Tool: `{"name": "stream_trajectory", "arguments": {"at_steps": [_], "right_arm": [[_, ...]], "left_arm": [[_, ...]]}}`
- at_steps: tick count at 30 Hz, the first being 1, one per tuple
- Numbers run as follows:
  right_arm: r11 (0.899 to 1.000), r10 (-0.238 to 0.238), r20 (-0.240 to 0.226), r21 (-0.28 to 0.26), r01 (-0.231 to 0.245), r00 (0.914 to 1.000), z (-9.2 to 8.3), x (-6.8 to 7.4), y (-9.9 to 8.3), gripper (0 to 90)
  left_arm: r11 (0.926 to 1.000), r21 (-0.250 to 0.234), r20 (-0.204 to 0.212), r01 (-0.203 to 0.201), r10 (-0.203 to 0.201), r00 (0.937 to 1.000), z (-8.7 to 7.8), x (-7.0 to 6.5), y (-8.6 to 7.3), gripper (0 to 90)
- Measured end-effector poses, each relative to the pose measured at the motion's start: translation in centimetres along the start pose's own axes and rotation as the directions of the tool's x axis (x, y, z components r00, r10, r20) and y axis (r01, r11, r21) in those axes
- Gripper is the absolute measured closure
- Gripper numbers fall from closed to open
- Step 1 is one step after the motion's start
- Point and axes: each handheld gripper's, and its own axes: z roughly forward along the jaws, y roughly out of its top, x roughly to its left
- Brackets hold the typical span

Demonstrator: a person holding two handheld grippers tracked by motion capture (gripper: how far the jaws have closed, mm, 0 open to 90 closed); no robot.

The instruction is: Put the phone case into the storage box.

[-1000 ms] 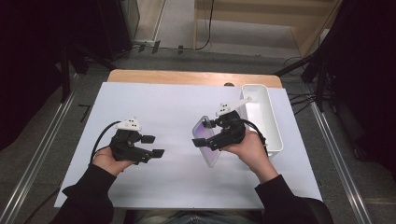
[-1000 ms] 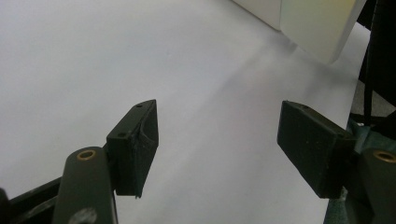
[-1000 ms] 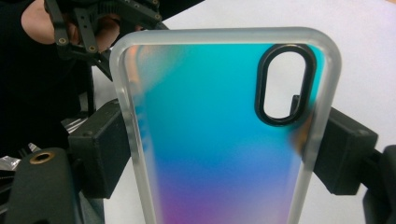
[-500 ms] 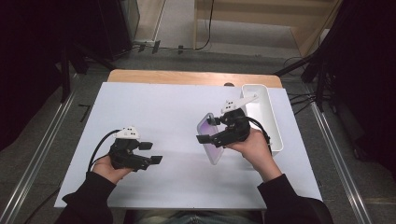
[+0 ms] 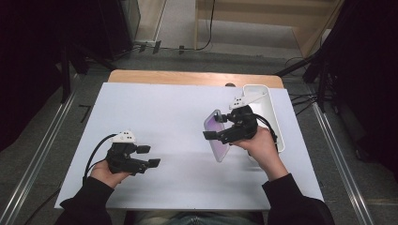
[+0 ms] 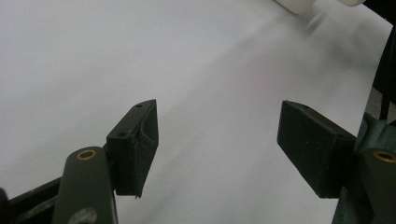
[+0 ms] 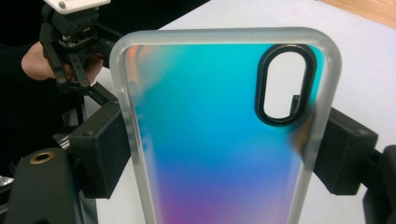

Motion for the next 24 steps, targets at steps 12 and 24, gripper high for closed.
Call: {"name": "stream_trajectory", "arguments": {"at_steps": [12, 24], "right_arm": [[0.999, 0.019, 0.029, -0.028, -0.018, 0.9994, -1.8, -0.9, 0.2, 15.6], [0.998, 0.038, 0.069, -0.051, -0.034, 0.9969, -3.3, -1.9, 0.4, 15.6]], "left_arm": [[0.9999, 0.006, -0.005, 0.011, -0.011, 0.9999, 0.0, 0.2, -0.3, 29.2], [0.9997, 0.012, -0.016, 0.022, -0.022, 0.9996, -0.2, 0.3, -0.9, 29.2]]}}
